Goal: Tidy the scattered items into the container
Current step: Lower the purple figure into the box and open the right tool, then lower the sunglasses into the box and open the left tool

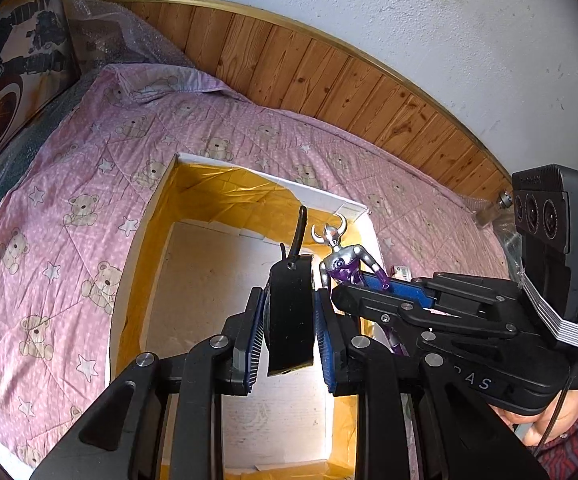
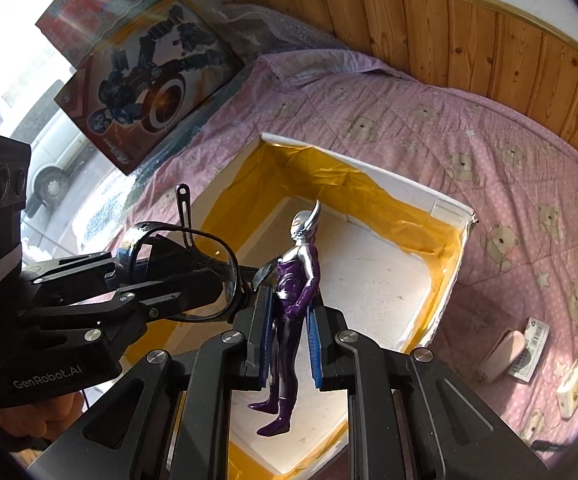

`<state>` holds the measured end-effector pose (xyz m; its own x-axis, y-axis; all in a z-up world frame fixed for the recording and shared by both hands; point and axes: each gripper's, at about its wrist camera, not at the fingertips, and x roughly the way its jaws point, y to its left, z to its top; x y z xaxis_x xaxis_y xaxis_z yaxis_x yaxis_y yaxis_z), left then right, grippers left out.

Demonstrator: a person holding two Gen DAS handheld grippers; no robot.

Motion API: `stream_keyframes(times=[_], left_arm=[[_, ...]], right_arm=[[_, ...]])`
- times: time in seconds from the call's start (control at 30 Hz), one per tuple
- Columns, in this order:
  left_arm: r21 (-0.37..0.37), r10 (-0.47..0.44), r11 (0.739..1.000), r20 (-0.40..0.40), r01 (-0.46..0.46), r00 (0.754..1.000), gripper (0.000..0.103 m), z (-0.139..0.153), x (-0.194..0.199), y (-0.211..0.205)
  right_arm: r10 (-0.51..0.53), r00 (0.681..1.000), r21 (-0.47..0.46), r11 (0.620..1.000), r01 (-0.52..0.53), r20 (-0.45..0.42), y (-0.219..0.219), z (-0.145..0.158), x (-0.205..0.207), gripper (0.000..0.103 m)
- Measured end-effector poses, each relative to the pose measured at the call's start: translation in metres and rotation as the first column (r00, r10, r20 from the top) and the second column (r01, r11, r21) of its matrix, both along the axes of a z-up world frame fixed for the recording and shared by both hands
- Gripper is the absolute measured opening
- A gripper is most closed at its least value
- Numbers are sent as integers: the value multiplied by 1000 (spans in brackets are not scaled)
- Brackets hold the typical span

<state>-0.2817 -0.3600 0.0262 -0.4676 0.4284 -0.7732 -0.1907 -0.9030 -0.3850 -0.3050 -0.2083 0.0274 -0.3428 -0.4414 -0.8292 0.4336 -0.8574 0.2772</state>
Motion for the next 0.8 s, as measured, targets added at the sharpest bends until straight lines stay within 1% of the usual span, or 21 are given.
stream_keyframes(times=[0.33, 0.5, 0.53, 0.6, 0.63, 0.67, 0.73, 0.77, 0.8], left_arm=[[-43, -15, 999, 124, 20, 992, 26, -28, -37, 11], [-107, -10, 994, 167, 28, 986, 26, -42, -54, 18], [-120, -7, 992, 170, 28, 985, 26, -44, -57, 19], [-146, -12, 989, 180, 39, 984, 26, -49, -63, 22], [-159, -3, 987, 186, 33, 983, 27, -51, -66, 22], [-177, 7, 984, 179, 25, 984, 27, -53, -68, 22], [-232, 14, 973, 158, 24, 987, 32, -55, -70, 24], [-243, 20, 970, 152, 17, 988, 35, -55, -71, 24], [-248, 25, 969, 150, 13, 988, 42, -56, -71, 23]], right_arm=[[39, 997, 102, 994, -46, 71, -10, -25, -33, 17], [34, 993, 145, 988, -51, 116, -12, -40, -49, 17], [30, 992, 149, 988, -48, 121, -11, -42, -52, 19], [26, 991, 139, 989, -44, 130, -8, -43, -55, 20], [23, 991, 135, 990, -41, 132, -7, -43, -56, 25], [21, 991, 136, 990, -38, 130, -6, -43, -55, 29], [12, 992, 133, 991, -30, 128, -4, -42, -54, 31], [11, 992, 129, 991, -27, 129, -2, -42, -53, 31], [9, 992, 125, 992, -25, 127, -1, -41, -52, 32]])
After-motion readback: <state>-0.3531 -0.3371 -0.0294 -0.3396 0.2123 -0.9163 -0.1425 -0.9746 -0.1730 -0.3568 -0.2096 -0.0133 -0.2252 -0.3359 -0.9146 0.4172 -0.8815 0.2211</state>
